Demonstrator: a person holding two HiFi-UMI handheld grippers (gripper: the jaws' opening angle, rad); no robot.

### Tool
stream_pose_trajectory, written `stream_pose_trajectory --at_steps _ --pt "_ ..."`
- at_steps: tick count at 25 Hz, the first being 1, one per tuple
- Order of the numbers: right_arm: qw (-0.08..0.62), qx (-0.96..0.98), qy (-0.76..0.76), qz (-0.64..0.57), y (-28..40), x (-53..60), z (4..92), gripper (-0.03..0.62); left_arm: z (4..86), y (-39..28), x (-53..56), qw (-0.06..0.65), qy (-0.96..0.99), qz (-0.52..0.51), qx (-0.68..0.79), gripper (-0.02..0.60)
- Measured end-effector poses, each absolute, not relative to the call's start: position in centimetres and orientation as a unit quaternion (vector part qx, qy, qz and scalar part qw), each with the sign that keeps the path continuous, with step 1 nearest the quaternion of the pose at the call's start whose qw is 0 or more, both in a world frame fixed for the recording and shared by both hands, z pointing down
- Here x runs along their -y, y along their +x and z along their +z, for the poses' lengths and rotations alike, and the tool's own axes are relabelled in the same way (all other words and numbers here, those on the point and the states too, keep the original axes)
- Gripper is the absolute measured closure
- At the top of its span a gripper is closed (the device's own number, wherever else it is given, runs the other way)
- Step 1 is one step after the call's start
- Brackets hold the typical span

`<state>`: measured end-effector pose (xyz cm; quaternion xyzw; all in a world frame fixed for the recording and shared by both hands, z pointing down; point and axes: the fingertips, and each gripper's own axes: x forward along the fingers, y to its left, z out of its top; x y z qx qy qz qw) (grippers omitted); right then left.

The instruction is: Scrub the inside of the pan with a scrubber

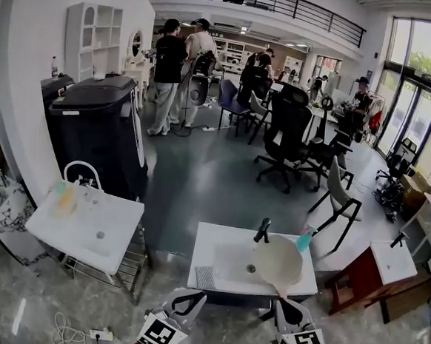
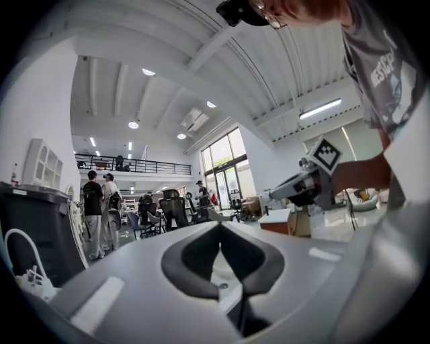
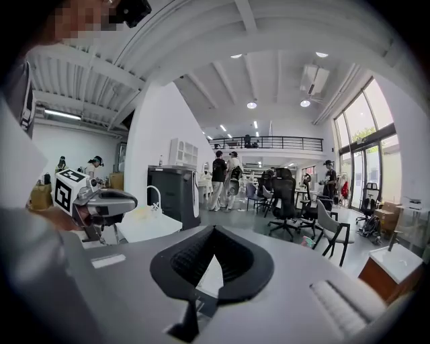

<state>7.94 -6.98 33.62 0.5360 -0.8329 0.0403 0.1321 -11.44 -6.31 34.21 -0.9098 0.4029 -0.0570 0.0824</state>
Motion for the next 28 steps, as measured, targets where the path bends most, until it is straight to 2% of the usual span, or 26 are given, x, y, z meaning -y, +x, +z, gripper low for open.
stream_pose_trajectory --at_steps 10,15,28 --pt "0.129 0.872 0.47 0.041 3.6 15.3 35.5 0.592 35.6 -15.5 10.0 0.069 -0.873 -0.068 -0.477 0.58" --pt "0.157 0.894 0.418 0.045 1.8 20.4 38.5 0.592 36.4 -16.0 11.8 0.044 -0.845 -0.073 -0.528 0.58" --pt "0.283 0.909 0.284 0.116 -3.7 30.6 56.5 0.589 43.7 -15.7 16.0 -0.046 -0.788 -0.112 -0.604 0.58"
